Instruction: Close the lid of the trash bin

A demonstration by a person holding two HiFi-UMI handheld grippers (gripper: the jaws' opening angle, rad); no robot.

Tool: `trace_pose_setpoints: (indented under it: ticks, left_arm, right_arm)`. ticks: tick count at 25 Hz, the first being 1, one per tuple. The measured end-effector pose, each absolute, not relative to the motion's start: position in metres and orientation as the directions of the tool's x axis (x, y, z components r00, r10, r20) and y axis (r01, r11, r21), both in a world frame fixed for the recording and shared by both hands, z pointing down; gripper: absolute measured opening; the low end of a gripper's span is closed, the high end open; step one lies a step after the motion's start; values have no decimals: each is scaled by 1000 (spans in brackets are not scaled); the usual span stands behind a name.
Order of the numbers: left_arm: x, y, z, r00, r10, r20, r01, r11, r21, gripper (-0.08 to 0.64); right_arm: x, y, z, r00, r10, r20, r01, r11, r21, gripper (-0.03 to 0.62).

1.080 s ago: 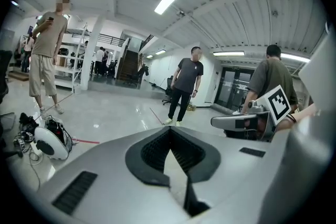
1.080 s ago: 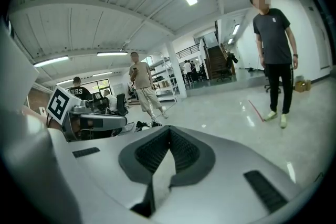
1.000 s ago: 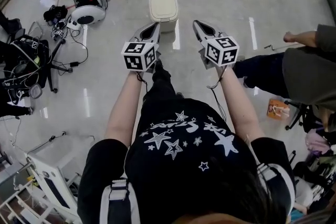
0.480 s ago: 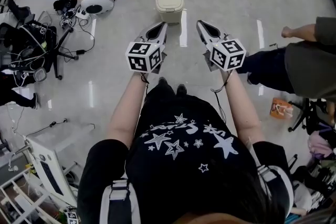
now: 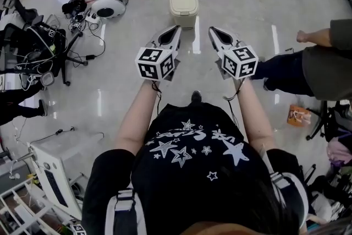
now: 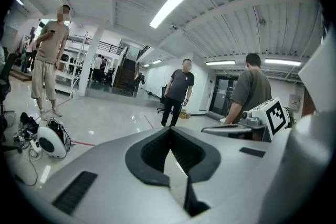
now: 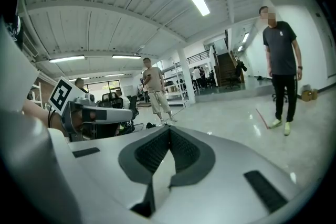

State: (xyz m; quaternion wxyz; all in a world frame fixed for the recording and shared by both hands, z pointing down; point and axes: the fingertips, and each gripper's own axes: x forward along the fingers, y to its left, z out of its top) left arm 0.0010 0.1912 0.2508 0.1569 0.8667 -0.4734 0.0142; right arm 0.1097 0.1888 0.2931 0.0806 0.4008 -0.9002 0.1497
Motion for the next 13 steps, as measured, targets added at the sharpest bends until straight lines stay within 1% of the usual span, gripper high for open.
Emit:
trace_pose_setpoints:
  ticks: [6, 13]
  left_arm:
    - [-26, 208, 238, 558, -818, 143, -817, -511, 266, 11]
    - [-42, 223, 234, 563, -816, 131, -811, -514, 280, 11]
  right_arm:
    - [79, 208, 279, -657, -706, 264, -752, 640, -159, -5]
    - [66, 227, 271, -652, -706, 276, -752, 648, -117, -5]
